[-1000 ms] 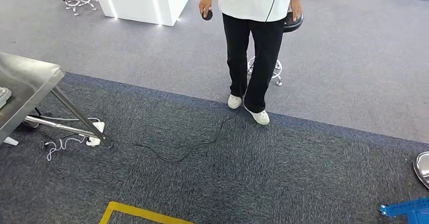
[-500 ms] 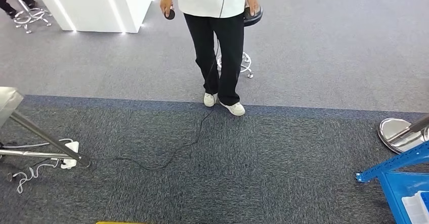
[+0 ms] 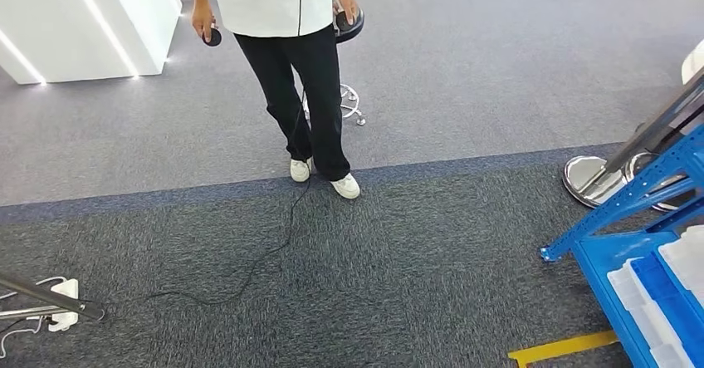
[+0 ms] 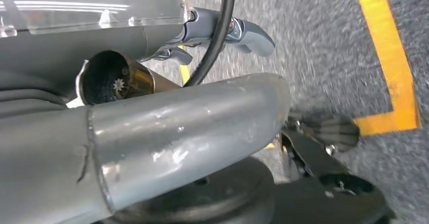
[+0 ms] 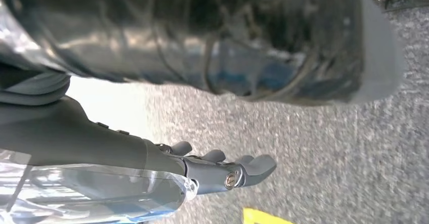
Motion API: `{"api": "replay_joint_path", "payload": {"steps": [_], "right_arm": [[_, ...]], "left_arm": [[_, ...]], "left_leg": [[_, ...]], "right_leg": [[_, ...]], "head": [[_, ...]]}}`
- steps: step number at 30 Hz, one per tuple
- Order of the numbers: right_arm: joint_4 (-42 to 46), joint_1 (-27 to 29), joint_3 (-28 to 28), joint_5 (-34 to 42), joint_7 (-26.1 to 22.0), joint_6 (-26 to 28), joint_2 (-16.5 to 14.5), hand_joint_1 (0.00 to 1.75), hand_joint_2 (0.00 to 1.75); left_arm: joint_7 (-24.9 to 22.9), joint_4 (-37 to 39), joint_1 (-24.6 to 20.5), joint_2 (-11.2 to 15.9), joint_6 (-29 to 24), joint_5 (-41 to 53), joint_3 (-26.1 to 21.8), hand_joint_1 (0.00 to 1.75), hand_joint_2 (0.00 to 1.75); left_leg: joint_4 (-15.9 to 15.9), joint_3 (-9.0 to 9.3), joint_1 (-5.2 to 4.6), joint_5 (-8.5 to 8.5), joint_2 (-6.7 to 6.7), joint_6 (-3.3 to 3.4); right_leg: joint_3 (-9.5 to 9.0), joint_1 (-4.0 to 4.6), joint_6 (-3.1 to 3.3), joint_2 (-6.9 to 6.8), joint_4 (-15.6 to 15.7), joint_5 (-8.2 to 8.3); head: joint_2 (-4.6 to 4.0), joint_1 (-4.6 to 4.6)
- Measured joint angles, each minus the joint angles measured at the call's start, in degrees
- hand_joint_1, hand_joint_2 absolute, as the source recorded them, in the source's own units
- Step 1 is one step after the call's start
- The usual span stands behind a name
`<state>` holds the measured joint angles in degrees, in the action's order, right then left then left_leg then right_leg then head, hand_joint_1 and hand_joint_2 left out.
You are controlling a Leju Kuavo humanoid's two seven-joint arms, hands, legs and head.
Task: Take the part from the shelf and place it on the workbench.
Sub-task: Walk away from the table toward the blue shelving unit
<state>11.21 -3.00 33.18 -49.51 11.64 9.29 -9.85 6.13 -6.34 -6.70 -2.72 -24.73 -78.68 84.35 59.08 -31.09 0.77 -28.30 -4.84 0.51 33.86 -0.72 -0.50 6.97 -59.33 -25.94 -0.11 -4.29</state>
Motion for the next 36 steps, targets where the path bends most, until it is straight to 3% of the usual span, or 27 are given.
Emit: {"api": "replay_joint_path", "payload": {"steps": [2, 4, 6, 8, 9, 10, 12, 14, 15, 17, 18, 20, 21, 23, 24, 25, 27, 28, 30, 31, 33, 34, 36], "right_arm": [[0.0, 0.1, 0.1, 0.0, 0.0, 0.0, 0.0, 0.00, 0.00], [0.0, 0.3, 0.2, 0.0, 0.0, 0.0, 0.0, 0.00, 0.00], [0.0, 0.1, 0.4, 0.0, 0.2, 0.0, 0.0, 0.00, 0.00], [0.0, 0.0, 0.4, 0.0, 0.3, 0.0, 0.0, 0.00, 0.00], [0.0, 0.1, 0.4, 0.0, 0.4, 0.0, 0.0, 0.00, 0.00], [0.0, 0.2, 0.4, -0.1, 0.4, 0.1, 0.0, 0.00, 0.00], [0.0, 0.3, 0.4, -0.2, 0.4, 0.2, 0.0, 0.00, 0.00], [0.0, 0.2, 0.4, -0.3, 0.4, 0.3, 0.1, 0.00, 0.00], [0.0, 0.2, 0.4, -0.3, 0.4, 0.3, 0.1, 0.00, 0.00], [0.0, 0.2, 0.5, -0.3, 0.4, 0.4, 0.1, 0.00, 0.00], [0.0, 0.3, 0.6, -0.4, 0.3, 0.4, 0.1, 0.00, 0.00], [0.0, 0.2, 0.7, -0.5, 0.3, 0.4, 0.1, 0.00, 0.00], [0.0, 0.2, 0.7, -0.7, 0.3, 0.4, 0.1, 0.00, 0.00], [0.0, 0.1, 0.8, -0.9, 0.4, 0.4, 0.1, 0.00, 0.00], [0.0, 0.1, 0.8, -1.0, 0.6, 0.4, 0.1, 0.00, 0.00], [0.0, 0.2, 0.8, -1.1, 0.7, 0.3, 0.1, 0.00, 0.00], [0.0, 0.2, 0.8, -1.5, 0.9, 0.3, 0.1, 0.00, 0.00], [0.0, 0.2, 0.8, -1.6, 0.9, 0.3, 0.1, 0.00, 0.00], [0.0, 0.2, 0.8, -1.8, 1.0, 0.3, 0.1, 0.00, 0.00], [0.0, 0.2, 0.8, -1.8, 1.0, 0.3, 0.1, 0.00, 0.00], [0.0, 0.4, 0.8, -1.8, 1.0, 0.3, 0.1, 0.00, 0.00], [0.0, 0.4, 0.8, -1.8, 1.0, 0.3, 0.1, 0.00, 0.00], [0.0, 0.4, 0.8, -1.8, 1.0, 0.3, 0.1, 0.00, 0.00]], "left_arm": [[-0.1, 0.0, 0.0, 0.1, 0.0, -0.1, 0.0, 0.00, 0.00], [-0.4, 0.0, 0.0, 0.2, 0.0, -0.2, 0.0, 0.00, 0.00], [-0.8, 0.0, 0.1, 0.4, 0.1, -0.4, 0.0, 0.00, 0.00], [-1.2, 0.0, 0.3, 0.5, 0.1, -0.5, 0.0, 0.00, 0.00], [-1.3, 0.0, 0.4, 0.5, 0.2, -0.7, 0.0, 0.00, 0.00], [-1.4, 0.0, 0.3, 0.5, 0.2, -0.8, 0.0, 0.00, 0.00], [-1.5, 0.0, 0.3, 0.5, 0.2, -1.0, 0.0, 0.00, 0.00], [-1.5, 0.0, 0.2, 0.4, 0.1, -1.0, 0.0, 0.00, 0.00], [-1.6, 0.0, 0.1, 0.4, 0.1, -1.0, 0.0, 0.00, 0.00], [-1.7, 0.0, -0.1, 0.3, 0.1, -1.1, 0.0, 0.00, 0.00], [-1.6, 0.0, -0.2, 0.2, 0.1, -1.1, 0.0, 0.00, 0.00], [-1.3, 0.0, -0.3, 0.2, 0.0, -1.1, 0.0, 0.00, 0.00], [-1.0, 0.0, -0.3, 0.1, 0.0, -1.2, 0.0, 0.00, 0.00], [-0.5, 0.0, -0.1, 0.1, 0.0, -1.2, 0.0, 0.00, 0.00], [-0.2, 0.0, 0.0, 0.1, 0.0, -1.2, 0.0, 0.00, 0.00], [0.0, 0.0, 0.1, 0.1, 0.0, -1.3, 0.0, 0.00, 0.00], [0.2, 0.0, 0.2, 0.0, -0.1, -1.3, -0.1, 0.00, 0.00], [0.2, 0.0, 0.2, 0.1, -0.1, -1.3, -0.1, 0.00, 0.00], [0.2, 0.0, 0.2, 0.1, -0.2, -1.3, -0.1, 0.00, 0.00], [0.2, 0.0, 0.1, 0.1, -0.2, -1.3, -0.1, 0.00, 0.00], [0.3, 0.0, 0.0, 0.0, -0.3, -1.3, -0.2, 0.00, 0.00], [0.3, 0.0, 0.0, 0.0, -0.3, -1.3, -0.2, 0.00, 0.00], [0.3, 0.0, 0.0, 0.0, -0.3, -1.4, -0.2, 0.00, 0.00]], "left_leg": [[-0.4, 0.20, -0.10, 0.30, 1.14, 0.57], [-0.9, 0.47, -0.07, 0.80, 2.55, 1.44], [-1.2, 0.49, -0.16, 1.03, 4.17, 1.95], [-1.2, 0.43, -0.33, 0.95, 5.95, 2.06], [-1.2, 0.43, -0.37, 0.87, 6.82, 2.05], [-1.2, 0.49, -0.39, 0.76, 7.61, 2.00], [-1.2, 0.80, -0.41, 0.50, 8.98, 1.70], [-1.1, 1.11, -0.64, 0.12, 10.08, 1.11], [-1.1, 1.28, -0.73, -0.03, 10.55, 0.79], [-1.2, 1.64, -0.73, -0.21, 11.34, 0.18], [-1.0, 1.74, -0.63, -0.54, 10.84, -0.14], [2.1, 0.57, -0.32, -2.69, 8.22, -0.71], [5.4, -0.95, -0.16, -4.55, 6.64, -0.91], [13.0, -4.73, -0.09, -7.73, 5.50, -1.15], [15.2, -5.93, -0.09, -7.96, 5.40, -1.17], [15.3, -6.18, -0.09, -7.02, 5.34, -1.12], [9.2, -3.78, -0.09, -2.70, 4.29, -0.75], [5.2, -2.17, -0.07, -0.97, 2.62, -0.46], [0.2, -0.22, -0.11, 0.65, 0.10, -0.09], [-0.4, -0.05, -0.20, 0.53, -0.25, 0.05], [-0.8, 0.16, -0.23, 0.90, 1.12, 0.54], [-1.2, 0.30, -0.12, 1.17, 1.89, 0.94], [-1.8, 0.45, 0.11, 1.63, 3.61, 1.64]], "right_leg": [[0.32, -0.21, -0.74, 0.72, 0.1, 0.20], [1.14, -0.16, -1.15, -1.61, -1.6, -0.98], [3.84, -0.04, -1.36, -5.11, -7.4, -4.48], [7.06, -0.09, -1.60, -6.28, -14.2, -7.42], [7.59, -0.12, -1.66, -6.49, -15.5, -7.46], [6.97, -0.13, -1.66, -6.71, -14.5, -6.42], [2.95, -0.01, -1.38, -8.34, -7.1, -2.87], [-0.34, 0.39, -0.68, -10.17, -0.8, -0.80], [-0.82, 0.61, -0.30, -10.54, 0.3, -0.68], [-0.79, 0.72, 0.37, -9.41, 0.4, -0.50], [-0.87, 0.62, 0.70, -8.87, 0.7, -0.35], [-1.03, 0.28, 1.46, -7.77, 1.1, 0.01], [-0.97, 0.28, 1.70, -7.21, 1.2, 0.11], [-0.79, 0.36, 1.96, -5.81, 1.0, 0.20], [-0.75, 0.42, 1.99, -5.01, 0.9, 0.21], [-0.74, 0.46, 1.98, -4.20, 0.8, 0.19], [-0.74, 0.46, 1.92, -2.55, 0.5, 0.15], [-0.66, 0.47, 1.80, -1.84, 0.4, 0.11], [-0.26, 0.40, 1.23, -0.50, 0.1, 0.12], [-0.05, 0.28, 0.82, 0.11, 0.1, 0.21], [0.27, 0.06, 0.06, 1.10, 0.1, 0.46], [0.55, 0.09, -0.21, 0.39, -0.3, 0.14], [2.51, 0.23, -0.63, -2.90, -4.3, -2.47]], "head": [[0.00, -0.02], [0.00, -0.11], [0.00, -0.21], [0.00, -0.21], [0.00, -0.20], [0.00, -0.21], [0.00, -0.22], [0.00, -0.20], [0.00, -0.19], [0.00, -0.17], [0.00, -0.17], [0.00, -0.11], [0.00, -0.09], [0.00, -0.07], [0.00, -0.06], [0.00, -0.07], [0.00, -0.07], [0.00, -0.08], [0.00, -0.09], [0.00, -0.09], [0.00, -0.10], [0.00, -0.15], [0.00, -0.32]]}}
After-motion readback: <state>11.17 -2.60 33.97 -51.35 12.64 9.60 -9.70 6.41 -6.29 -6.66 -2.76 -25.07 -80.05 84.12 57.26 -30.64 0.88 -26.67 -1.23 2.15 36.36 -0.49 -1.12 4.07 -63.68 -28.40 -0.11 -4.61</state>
